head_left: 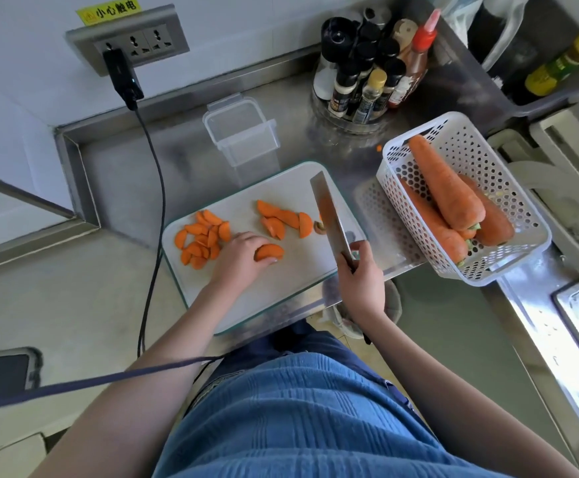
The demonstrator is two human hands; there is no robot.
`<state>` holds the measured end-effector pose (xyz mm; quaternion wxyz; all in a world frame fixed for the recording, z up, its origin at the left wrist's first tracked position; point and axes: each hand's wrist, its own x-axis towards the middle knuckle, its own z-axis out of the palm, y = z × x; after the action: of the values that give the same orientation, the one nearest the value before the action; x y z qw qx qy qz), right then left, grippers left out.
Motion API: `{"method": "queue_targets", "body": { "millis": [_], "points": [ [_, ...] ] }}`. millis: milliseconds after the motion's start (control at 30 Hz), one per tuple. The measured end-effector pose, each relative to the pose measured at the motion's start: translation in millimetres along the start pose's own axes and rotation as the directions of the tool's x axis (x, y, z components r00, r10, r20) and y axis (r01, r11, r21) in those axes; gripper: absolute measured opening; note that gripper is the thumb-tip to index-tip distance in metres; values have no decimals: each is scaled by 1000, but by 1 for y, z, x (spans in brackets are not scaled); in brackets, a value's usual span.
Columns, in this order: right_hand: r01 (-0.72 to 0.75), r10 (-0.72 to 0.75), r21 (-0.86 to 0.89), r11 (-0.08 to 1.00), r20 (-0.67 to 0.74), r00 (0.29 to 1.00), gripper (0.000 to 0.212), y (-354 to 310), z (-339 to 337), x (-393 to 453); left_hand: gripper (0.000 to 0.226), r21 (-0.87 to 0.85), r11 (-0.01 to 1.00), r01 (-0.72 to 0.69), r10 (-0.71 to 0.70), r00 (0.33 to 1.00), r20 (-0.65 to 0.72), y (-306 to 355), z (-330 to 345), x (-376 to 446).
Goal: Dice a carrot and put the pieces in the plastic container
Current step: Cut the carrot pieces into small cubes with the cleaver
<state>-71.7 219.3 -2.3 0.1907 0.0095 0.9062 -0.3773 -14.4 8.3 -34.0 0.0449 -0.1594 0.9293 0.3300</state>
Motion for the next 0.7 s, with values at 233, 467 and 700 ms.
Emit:
{"method": "queue_targets", "body": {
  "millis": [233, 467, 700],
  "points": [
    [41, -41, 1, 999, 39, 998, 9, -3, 2, -4, 36, 36, 999, 11, -12, 1000, 23, 1, 3, -10],
    [26, -26, -22, 999, 23, 999, 10, 1, 2, -1, 25, 59, 957, 283, -275, 955, -108, 25, 13, -20],
    [39, -39, -12, 999, 35, 999, 10, -1, 7, -1, 42, 9, 959, 283, -279, 950, -137, 30, 24, -17]
  ]
}}
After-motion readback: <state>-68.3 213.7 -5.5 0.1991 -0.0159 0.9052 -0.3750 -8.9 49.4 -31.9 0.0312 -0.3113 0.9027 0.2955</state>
